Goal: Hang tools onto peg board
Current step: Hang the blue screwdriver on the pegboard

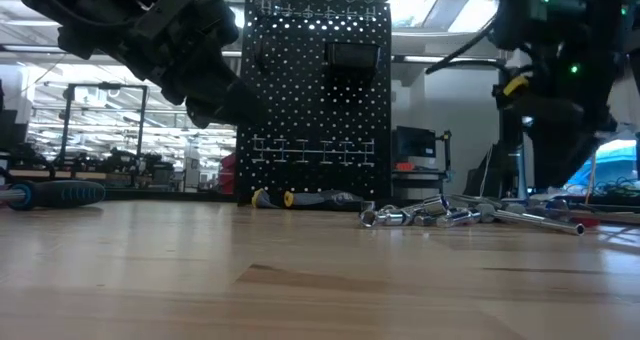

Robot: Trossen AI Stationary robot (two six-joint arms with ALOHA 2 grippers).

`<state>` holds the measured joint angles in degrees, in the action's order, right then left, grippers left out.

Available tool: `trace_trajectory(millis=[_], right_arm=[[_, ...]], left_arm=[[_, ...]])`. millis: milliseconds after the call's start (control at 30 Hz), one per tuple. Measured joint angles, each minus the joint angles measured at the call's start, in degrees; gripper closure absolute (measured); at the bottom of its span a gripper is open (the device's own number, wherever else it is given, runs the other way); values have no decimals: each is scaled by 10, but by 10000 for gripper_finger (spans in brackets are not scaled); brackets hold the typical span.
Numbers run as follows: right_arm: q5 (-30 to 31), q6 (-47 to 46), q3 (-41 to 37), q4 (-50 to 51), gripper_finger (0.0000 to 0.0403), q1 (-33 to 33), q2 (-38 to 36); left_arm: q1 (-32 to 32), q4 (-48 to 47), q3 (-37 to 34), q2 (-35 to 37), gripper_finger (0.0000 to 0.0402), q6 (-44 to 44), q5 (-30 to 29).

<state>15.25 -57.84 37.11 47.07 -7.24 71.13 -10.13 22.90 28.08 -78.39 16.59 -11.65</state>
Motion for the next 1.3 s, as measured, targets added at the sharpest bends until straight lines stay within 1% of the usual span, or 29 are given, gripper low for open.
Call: trace_trajectory(millis=[133,367,467,633,800,933,1200,1267,1300], right_arm=[[-27,4,-24,-54,146,28,0],[-28,14,-41,-74,146,69,0],[-28,16,-49,-82,146,74,0],[-31,17,-72,-130,146,74,0],[-29,13,-91,-147,149,74,0],[-25,13,-104,-169,177,73,0],[0,13,-107,-170,269,73,0],[7,13,-107,-171,283,73,0],[8,13,-107,-172,284,73,0]], left_arm=[[0,1,0,0,234,-1,0],[0,0,0,0,234,-1,-1],[0,0,0,0,234,-1,-1],[0,0,0,0,234,-1,-1],[0,0,0,0,234,-1,-1],[0,0,0,0,234,-1,-1],[0,0,0,0,234,-1,-1],[0,0,0,0,234,-1,-1],[0,0,0,0,234,-1,-1]])
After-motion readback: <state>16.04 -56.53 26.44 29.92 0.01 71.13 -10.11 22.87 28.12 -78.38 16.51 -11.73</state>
